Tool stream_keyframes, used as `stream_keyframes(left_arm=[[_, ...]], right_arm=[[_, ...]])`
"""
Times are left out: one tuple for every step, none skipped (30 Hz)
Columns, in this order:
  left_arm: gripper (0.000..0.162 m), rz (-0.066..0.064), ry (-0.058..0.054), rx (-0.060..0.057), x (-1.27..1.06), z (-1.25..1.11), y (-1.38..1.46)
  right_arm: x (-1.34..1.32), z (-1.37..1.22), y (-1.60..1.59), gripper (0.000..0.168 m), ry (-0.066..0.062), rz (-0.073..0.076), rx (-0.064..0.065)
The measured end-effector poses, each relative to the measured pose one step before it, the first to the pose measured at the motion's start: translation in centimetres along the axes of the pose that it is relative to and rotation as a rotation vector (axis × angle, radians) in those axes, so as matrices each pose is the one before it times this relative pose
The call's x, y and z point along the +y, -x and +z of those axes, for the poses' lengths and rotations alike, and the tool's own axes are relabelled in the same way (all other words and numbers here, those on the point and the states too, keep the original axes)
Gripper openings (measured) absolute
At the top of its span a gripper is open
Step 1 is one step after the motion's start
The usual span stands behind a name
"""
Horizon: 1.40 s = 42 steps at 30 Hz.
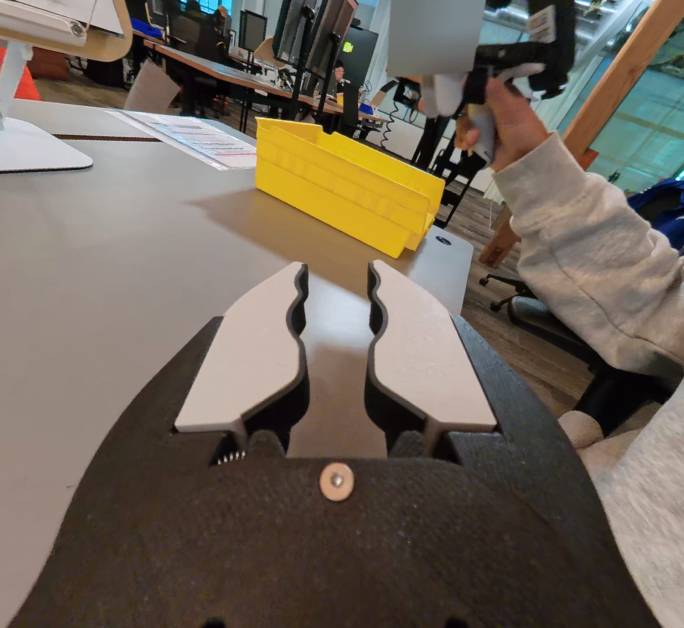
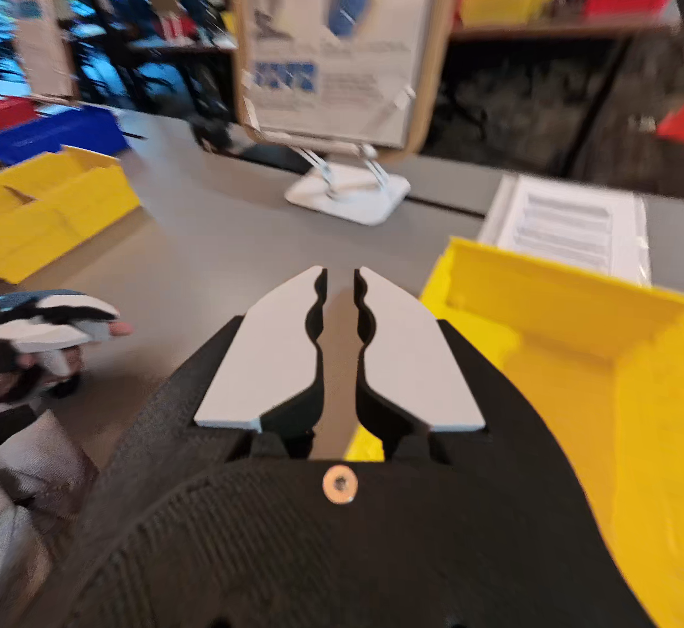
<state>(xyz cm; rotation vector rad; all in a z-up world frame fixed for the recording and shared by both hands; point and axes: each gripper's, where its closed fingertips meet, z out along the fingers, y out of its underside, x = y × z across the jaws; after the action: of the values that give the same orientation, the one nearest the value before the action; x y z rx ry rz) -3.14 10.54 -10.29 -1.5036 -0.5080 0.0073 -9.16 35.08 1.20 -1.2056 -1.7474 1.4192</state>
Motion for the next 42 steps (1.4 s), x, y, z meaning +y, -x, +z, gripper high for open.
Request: stream_keyframes(left_arm=[[0.030, -0.0030, -0.0059, -0.0040, -0.093, -0.014, 0.145], [0.030, -0.0065, -0.0063, -0.0036, -0.087, -0.003, 0.141], [0.030, -0.0099, -0.0062, -0.0020, -0.085, 0.006, 0.125], [0.029, -0.0120, -0.0068, -0.0007, -0.103, 0.008, 0.115], [0.027, -0.0141, -0.0079, -0.0023, -0.123, -0.002, 0.126], [0.023, -0.0140, -0.0089, -0.0037, -0.158, -0.026, 0.140], [0.018, -0.0129, -0.0095, -0.0035, -0.169, -0.043, 0.142], [0.015, -0.0130, -0.0071, -0.0049, -0.150, -0.061, 0.179], [0.014, -0.0113, -0.0067, -0.0061, -0.142, -0.079, 0.193], [0.014, -0.0079, -0.0064, -0.0058, -0.152, -0.086, 0.188], [0.014, -0.0063, -0.0059, -0.0050, -0.150, -0.098, 0.193], [0.014, -0.0061, -0.0046, -0.0036, -0.122, -0.087, 0.174], [0.014, -0.0073, -0.0048, -0.0033, -0.111, -0.082, 0.178], [0.015, -0.0089, -0.0056, -0.0022, -0.097, -0.077, 0.165], [0.016, -0.0100, -0.0058, -0.0020, -0.086, -0.083, 0.143], [0.017, -0.0106, -0.0069, -0.0020, -0.090, -0.080, 0.135], [0.018, -0.0106, -0.0080, -0.0013, -0.136, -0.079, 0.116], [0.019, -0.0091, -0.0082, -0.0014, -0.153, -0.078, 0.085], [0.019, -0.0062, -0.0073, -0.0020, -0.133, -0.083, 0.095], [0.020, -0.0052, -0.0072, -0.0020, -0.118, -0.080, 0.095], [0.020, -0.0063, -0.0060, -0.0020, -0.101, -0.071, 0.104], [0.020, -0.0075, -0.0046, -0.0013, -0.081, -0.064, 0.104], [0.020, -0.0075, -0.0041, -0.0009, -0.085, -0.038, 0.080], [0.020, -0.0056, -0.0038, -0.0013, -0.063, -0.028, 0.089], [0.020, -0.0030, -0.0024, -0.0020, -0.040, -0.022, 0.072], [0.020, -0.0008, -0.0004, -0.0026, -0.019, -0.012, 0.066], [0.020, 0.0002, 0.0004, -0.0032, -0.012, -0.021, 0.068], [0.020, 0.0001, -0.0003, -0.0036, -0.018, -0.007, 0.071], [0.020, -0.0001, -0.0009, -0.0036, -0.028, -0.017, 0.088], [0.020, -0.0011, -0.0007, -0.0025, -0.029, -0.027, 0.070], [0.020, -0.0025, 0.0000, -0.0029, -0.024, -0.027, 0.074], [0.020, -0.0023, -0.0006, -0.0045, -0.049, -0.048, 0.102], [0.020, 0.0001, -0.0017, -0.0035, -0.059, -0.053, 0.077], [0.020, 0.0006, -0.0016, -0.0027, -0.062, -0.049, 0.078], [0.020, -0.0012, 0.0001, -0.0040, -0.054, -0.047, 0.105], [0.020, -0.0032, -0.0003, -0.0054, -0.055, -0.040, 0.122], [0.020, -0.0054, -0.0036, -0.0055, -0.086, -0.049, 0.122], [0.019, -0.0087, -0.0065, -0.0054, -0.105, -0.048, 0.121], [0.019, -0.0094, -0.0064, -0.0036, -0.118, -0.042, 0.095], [0.019, -0.0038, -0.0036, -0.0013, -0.115, -0.039, 0.046], [0.019, 0.0039, -0.0010, -0.0030, -0.126, -0.066, 0.062], [0.019, 0.0100, -0.0005, -0.0067, -0.173, -0.087, 0.121]], right_arm=[[-0.990, 0.162, 2.137, 0.016, -0.0480, -0.0342, -0.0460], [-0.520, 0.496, 2.203, 0.018, -0.0304, -0.0225, -0.0547], [-0.043, 0.798, 2.039, 0.018, -0.0144, -0.0085, -0.0489], [0.300, 0.999, 1.838, 0.018, -0.0105, 0.0051, -0.0417], [0.320, 0.945, 1.431, 0.016, -0.0312, 0.0125, -0.0156], [0.167, 0.705, 1.217, 0.010, -0.0748, 0.0059, -0.0009], [0.559, 0.572, 1.363, 0.006, -0.0625, -0.0011, -0.0179], [1.248, 0.625, 1.215, 0.004, -0.0160, 0.0107, -0.0175], [1.799, 0.723, 1.088, 0.004, 0.0221, 0.0187, -0.0209], [1.956, 0.774, 1.002, 0.005, 0.0321, 0.0262, -0.0267], [1.853, 0.784, 0.924, 0.006, 0.0286, 0.0258, -0.0344], [1.700, 0.772, 0.626, 0.008, 0.0269, 0.0306, -0.0267], [1.510, 0.747, 0.463, 0.008, 0.0335, 0.0384, -0.0293], [1.187, 0.647, 0.359, 0.010, 0.0374, 0.0343, -0.0340], [0.855, 0.519, 0.151, 0.013, 0.0320, 0.0251, -0.0278], [0.566, 0.294, 0.173, 0.014, 0.0233, 0.0194, -0.0307], [0.260, 0.080, 0.110, 0.014, 0.0066, 0.0111, -0.0269], [0.047, -0.087, -0.007, 0.016, -0.0055, 0.0085, -0.0182], [-0.249, -0.209, 0.066, 0.017, -0.0218, 0.0180, -0.0248], [-0.548, -0.268, 0.208, 0.018, -0.0378, 0.0413, -0.0370], [-0.592, -0.266, 0.201, 0.021, -0.0365, 0.0539, -0.0371], [-0.383, -0.196, 0.013, 0.023, -0.0230, 0.0457, -0.0206], [-0.080, -0.118, -0.270, 0.024, -0.0062, 0.0232, 0.0012], [0.186, -0.051, -0.354, 0.024, 0.0104, 0.0039, 0.0109], [0.357, 0.028, -0.292, 0.024, 0.0220, -0.0055, 0.0091], [0.419, 0.094, -0.200, 0.023, 0.0281, -0.0097, 0.0069], [0.407, 0.118, -0.114, 0.022, 0.0264, -0.0146, 0.0045], [0.354, 0.128, -0.054, 0.021, 0.0229, -0.0193, 0.0037], [0.335, 0.128, -0.065, 0.021, 0.0209, -0.0217, 0.0070], [0.336, 0.135, -0.076, 0.020, 0.0206, -0.0222, 0.0084], [0.311, 0.129, -0.058, 0.020, 0.0205, -0.0238, 0.0078], [0.319, 0.133, -0.058, 0.019, 0.0216, -0.0250, 0.0086], [0.294, 0.141, -0.051, 0.018, 0.0216, -0.0268, 0.0093], [0.282, 0.148, -0.038, 0.018, 0.0201, -0.0293, 0.0091], [0.300, 0.171, -0.052, 0.017, 0.0195, -0.0311, 0.0097], [0.329, 0.199, -0.047, 0.017, 0.0209, -0.0323, 0.0098], [0.344, 0.237, -0.010, 0.016, 0.0225, -0.0262, 0.0087], [0.235, 0.234, 0.161, 0.015, 0.0208, -0.0136, -0.0037], [0.167, 0.246, 0.138, 0.014, 0.0163, -0.0128, -0.0034], [0.041, 0.227, -0.010, 0.012, 0.0087, -0.0115, 0.0055], [-0.205, 0.225, -0.110, 0.011, -0.0048, -0.0083, 0.0105], [-0.450, 0.277, -0.043, 0.012, -0.0154, -0.0006, 0.0038]])
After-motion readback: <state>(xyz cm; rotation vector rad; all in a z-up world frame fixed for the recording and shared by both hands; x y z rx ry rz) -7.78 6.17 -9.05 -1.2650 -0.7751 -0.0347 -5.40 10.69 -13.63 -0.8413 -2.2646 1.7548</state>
